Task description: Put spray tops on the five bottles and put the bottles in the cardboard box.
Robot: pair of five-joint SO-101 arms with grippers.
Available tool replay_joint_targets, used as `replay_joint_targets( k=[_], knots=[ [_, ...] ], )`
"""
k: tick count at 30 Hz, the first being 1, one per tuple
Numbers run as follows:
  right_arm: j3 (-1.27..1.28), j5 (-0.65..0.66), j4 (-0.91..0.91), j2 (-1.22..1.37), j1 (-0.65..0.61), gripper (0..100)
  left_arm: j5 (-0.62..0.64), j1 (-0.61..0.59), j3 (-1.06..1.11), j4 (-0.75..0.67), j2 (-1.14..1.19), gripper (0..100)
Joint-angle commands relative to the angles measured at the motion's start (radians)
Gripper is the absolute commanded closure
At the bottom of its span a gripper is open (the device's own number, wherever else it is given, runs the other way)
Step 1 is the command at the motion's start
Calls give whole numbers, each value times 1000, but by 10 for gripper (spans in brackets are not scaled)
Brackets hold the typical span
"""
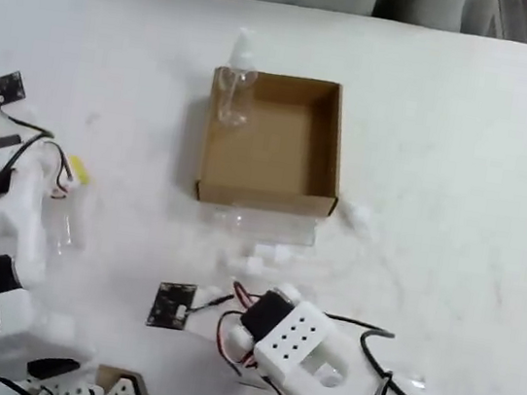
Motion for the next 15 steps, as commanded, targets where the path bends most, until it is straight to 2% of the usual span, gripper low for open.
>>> replay_joint_targets(
  k=[1, 10, 15],
  knots=[
    [-3, 0, -31, -19, -2, 786, -11, 24, -51, 8, -8, 831],
    [37, -2, -67, -19, -1, 793, -11, 24, -51, 8, -8, 831],
    [106, -2, -173, -19, -1, 794, -11, 24, -51, 8, -8, 831]
  ],
)
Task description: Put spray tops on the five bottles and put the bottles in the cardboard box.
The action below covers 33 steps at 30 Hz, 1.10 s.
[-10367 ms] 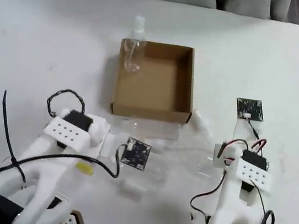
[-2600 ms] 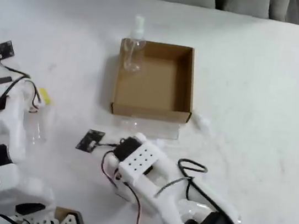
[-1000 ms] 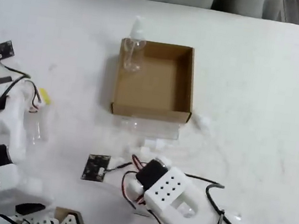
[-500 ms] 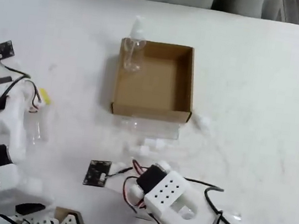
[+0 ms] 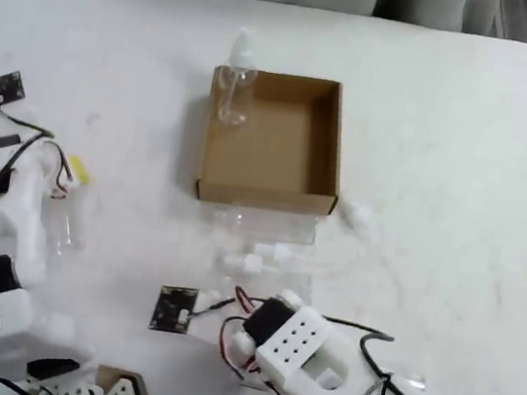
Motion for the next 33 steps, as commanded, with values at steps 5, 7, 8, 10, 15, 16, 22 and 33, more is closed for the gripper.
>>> replay_joint_targets(
  k=[5, 7, 8, 10, 15, 16, 22, 33],
  knots=[
    [17, -2, -65, -21, -1, 794, -9, 22, -51, 8, -8, 831],
    [17, -2, -65, -21, 1, 798, -9, 22, -51, 8, -8, 831],
    [17, -2, -65, -21, 1, 811, -9, 21, -51, 8, -8, 831],
    [18, -2, -84, -21, 1, 861, -9, 21, -49, 8, -8, 831],
    [23, 8, -107, -30, 5, 984, -9, 19, -48, 8, -8, 831],
    [20, 8, -101, -31, 10, 983, -9, 19, -48, 8, -8, 831],
    [-80, 193, 81, -31, 140, 980, -11, 19, -49, 8, -8, 831],
    [-448, 611, 545, -114, 677, 979, -74, 19, -44, 8, -10, 831]
  ],
)
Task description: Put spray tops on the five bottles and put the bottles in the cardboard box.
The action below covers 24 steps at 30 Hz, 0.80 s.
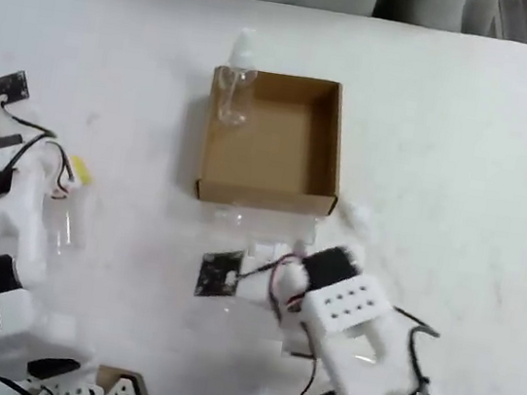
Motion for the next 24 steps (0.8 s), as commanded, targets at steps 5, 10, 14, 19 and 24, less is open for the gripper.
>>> replay_joint_targets(
  k=[5, 10, 14, 19, 24],
  knots=[
    [-152, 241, 116, -162, 516, 977, -43, 13, -43, 8, -10, 831],
    [-126, 276, 62, -182, 803, 976, -44, 15, -43, 8, -10, 831],
    [-34, 31, -143, -182, 972, 976, -44, 15, -43, 8, -10, 831],
    [60, -103, -328, -182, 1089, 976, -44, 15, -43, 11, -10, 831],
    [164, 29, -423, -182, 1092, 976, -46, 16, -43, 29, -10, 831]
  ],
)
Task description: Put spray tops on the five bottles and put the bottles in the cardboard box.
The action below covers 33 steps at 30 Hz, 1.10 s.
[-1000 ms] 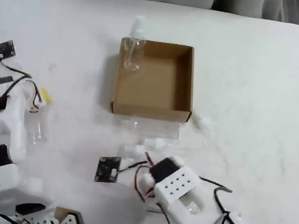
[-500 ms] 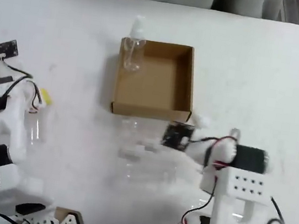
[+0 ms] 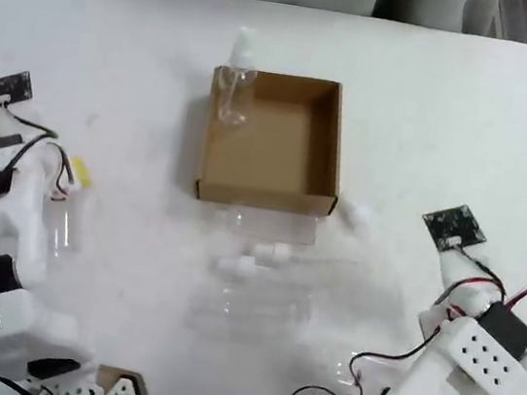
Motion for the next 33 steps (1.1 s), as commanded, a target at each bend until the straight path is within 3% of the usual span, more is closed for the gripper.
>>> replay_joint_targets(
  k=[1, 7, 12, 15, 18, 22, 28, 33],
  knots=[
    [54, 89, -96, -16, 15, 976, -12, 16, -43, 17, -10, 831],
    [157, 261, -266, -16, 21, 958, -12, 16, -43, 17, -10, 831],
    [158, 462, -335, -15, 68, 776, -12, 16, -43, 17, -10, 831],
    [158, 488, -409, -15, 74, 714, -12, 16, -43, 17, -10, 831],
    [158, 488, -423, -16, 74, 718, -12, 16, -43, 17, -10, 831],
    [152, 364, -420, -19, 74, 763, -12, 16, -43, 17, -10, 831],
    [72, 87, -248, -18, 148, 991, -12, 16, -43, 17, -10, 831],
    [-28, -84, -130, -15, 292, 979, -12, 16, -43, 17, -10, 831]
  ],
)
